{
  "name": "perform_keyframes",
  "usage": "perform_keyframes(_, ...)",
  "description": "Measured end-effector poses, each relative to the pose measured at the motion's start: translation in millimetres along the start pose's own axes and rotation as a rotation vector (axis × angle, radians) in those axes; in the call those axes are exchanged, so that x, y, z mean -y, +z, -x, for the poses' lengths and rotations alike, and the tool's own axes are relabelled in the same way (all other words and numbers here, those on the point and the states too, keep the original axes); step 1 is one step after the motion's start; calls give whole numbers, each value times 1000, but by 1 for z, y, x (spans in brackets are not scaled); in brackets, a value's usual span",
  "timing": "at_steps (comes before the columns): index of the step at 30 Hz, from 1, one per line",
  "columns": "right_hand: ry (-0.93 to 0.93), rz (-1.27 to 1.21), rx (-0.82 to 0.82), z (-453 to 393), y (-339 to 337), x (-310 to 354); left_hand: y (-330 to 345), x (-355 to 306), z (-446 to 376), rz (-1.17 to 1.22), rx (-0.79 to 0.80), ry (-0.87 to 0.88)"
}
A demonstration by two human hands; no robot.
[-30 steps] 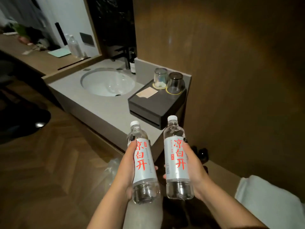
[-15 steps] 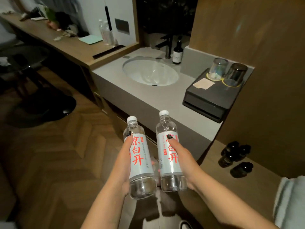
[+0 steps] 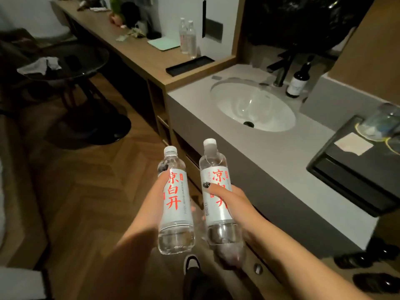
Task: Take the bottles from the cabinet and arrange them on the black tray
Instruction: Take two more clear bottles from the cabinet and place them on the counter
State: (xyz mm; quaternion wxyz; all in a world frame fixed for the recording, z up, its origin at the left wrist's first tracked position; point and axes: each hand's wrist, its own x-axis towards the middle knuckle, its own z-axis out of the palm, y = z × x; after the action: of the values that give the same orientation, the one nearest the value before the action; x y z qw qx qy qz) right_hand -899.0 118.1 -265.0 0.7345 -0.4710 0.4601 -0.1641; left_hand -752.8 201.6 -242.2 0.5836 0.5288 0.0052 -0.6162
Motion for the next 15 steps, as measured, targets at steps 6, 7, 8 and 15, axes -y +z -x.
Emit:
perform_keyframes(6,-12,-17,73,-86,38,56,-19,-72,-70,-169,-49,133)
perform_keyframes(7,-10,-30,93,-98,46,66,-25,-82,-76,-202,-65,127)
perform_keyframes(8,-5,-62,103,-109,53,76,-30,-93,-82,-215,-78,121)
perform_keyframes(15,-12,-104,71,-192,99,126,-50,-180,-134,-105,-48,109)
